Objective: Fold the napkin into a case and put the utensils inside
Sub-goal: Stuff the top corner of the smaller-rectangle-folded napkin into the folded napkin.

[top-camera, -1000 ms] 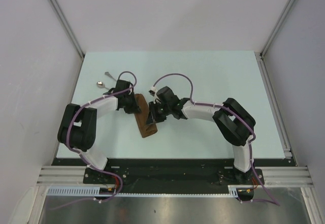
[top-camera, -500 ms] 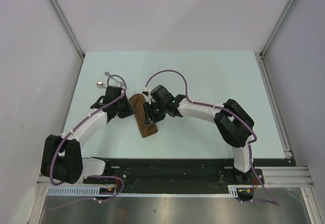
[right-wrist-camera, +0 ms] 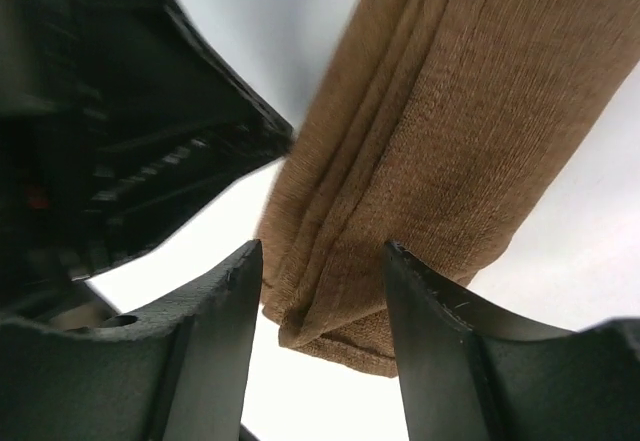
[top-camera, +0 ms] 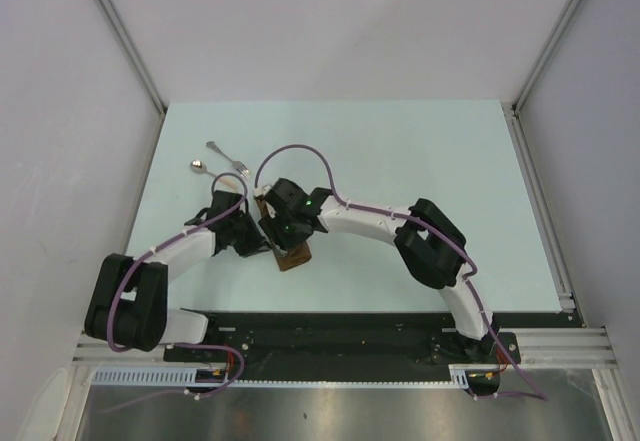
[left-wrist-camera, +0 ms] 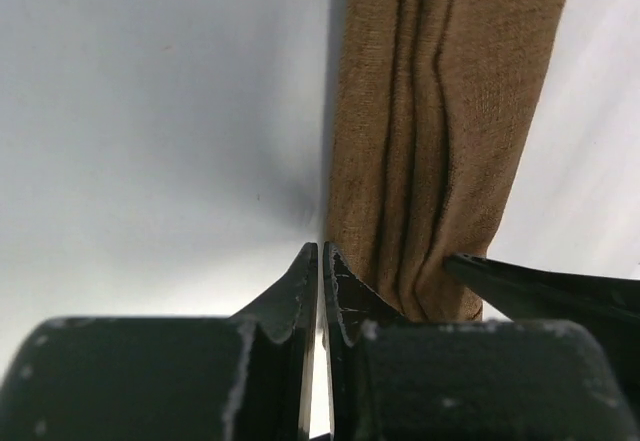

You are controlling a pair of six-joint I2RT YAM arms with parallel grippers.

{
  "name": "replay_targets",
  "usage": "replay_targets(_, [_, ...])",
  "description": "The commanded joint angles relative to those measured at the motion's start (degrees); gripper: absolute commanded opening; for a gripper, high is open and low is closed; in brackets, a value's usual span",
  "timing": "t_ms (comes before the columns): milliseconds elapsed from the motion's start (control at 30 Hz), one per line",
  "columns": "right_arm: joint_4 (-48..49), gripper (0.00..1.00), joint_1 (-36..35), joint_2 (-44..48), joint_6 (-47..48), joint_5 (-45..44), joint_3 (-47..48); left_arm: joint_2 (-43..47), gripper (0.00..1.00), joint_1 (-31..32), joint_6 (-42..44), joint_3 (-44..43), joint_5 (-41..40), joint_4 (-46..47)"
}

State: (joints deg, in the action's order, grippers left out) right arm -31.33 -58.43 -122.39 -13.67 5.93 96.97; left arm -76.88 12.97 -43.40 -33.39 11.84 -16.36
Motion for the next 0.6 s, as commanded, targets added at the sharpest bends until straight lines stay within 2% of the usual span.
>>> replay_targets(0, [-4.6, 0.57, -1.7, -2.0, 2.7, -5.8, 3.4, -0.6, 0.08, -1.9, -4.4, 2.8, 3.5, 4.6])
replay_targets(200, [-6.4, 0.57, -3.3, -4.0, 2.9, -11.0, 5.2, -1.3, 0.08, -3.0, -7.8, 5.5, 5.9, 7.7])
replay_targets(300, [-7.2, 0.54, -3.6, -4.9, 2.6, -12.4, 6.3, -1.6, 0.08, -3.0, -8.3, 5.8, 6.4, 7.9])
replay_targets(400, [-6.2, 0.49, -3.6, -4.3, 2.2, -11.9, 6.2, -1.7, 0.07, -3.0, -8.3, 6.1, 6.9, 8.4])
replay_targets(567, [-5.7, 0.28, -3.0, -3.6, 1.8, -10.5, 6.7, -1.5, 0.07, -3.0, -8.5, 6.8, 7.3, 8.7])
